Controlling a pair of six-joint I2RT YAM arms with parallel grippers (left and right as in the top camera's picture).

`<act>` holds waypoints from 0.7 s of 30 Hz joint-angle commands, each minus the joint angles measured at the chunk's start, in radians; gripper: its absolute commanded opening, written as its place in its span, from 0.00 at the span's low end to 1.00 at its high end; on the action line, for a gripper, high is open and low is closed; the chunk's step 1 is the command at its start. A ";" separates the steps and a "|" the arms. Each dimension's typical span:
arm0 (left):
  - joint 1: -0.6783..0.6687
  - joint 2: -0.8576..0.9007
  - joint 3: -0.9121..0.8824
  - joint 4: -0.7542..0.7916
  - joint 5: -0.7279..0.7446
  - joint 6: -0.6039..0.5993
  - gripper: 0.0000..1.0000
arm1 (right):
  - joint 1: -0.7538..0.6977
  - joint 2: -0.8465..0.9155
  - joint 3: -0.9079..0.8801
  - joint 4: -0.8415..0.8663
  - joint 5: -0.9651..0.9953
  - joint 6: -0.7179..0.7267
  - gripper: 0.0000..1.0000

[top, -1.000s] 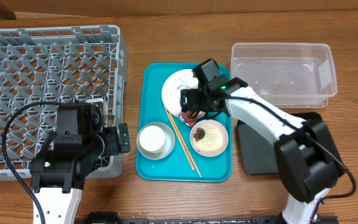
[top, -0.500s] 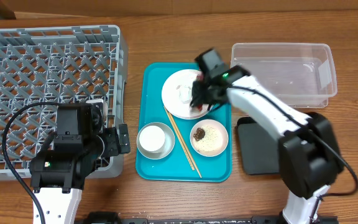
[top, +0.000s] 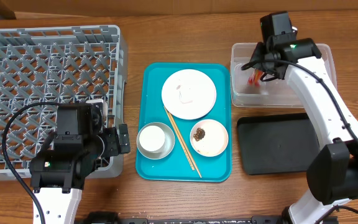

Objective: Sort waste into correct bins and load items into the dishwasher
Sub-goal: 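Grasp the white tissue on the plate with the right gripper, drop into clear bin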

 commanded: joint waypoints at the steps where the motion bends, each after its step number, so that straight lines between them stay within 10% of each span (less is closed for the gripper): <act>1: -0.006 -0.003 0.026 0.001 0.001 -0.017 1.00 | 0.003 -0.021 0.033 0.032 -0.107 -0.068 0.75; 6: -0.006 -0.003 0.026 0.001 0.001 -0.017 1.00 | 0.087 -0.034 0.064 0.105 -0.392 -0.249 0.76; 21: -0.006 -0.003 0.026 0.001 0.001 -0.017 1.00 | 0.420 0.302 0.008 0.132 -0.254 -0.308 0.69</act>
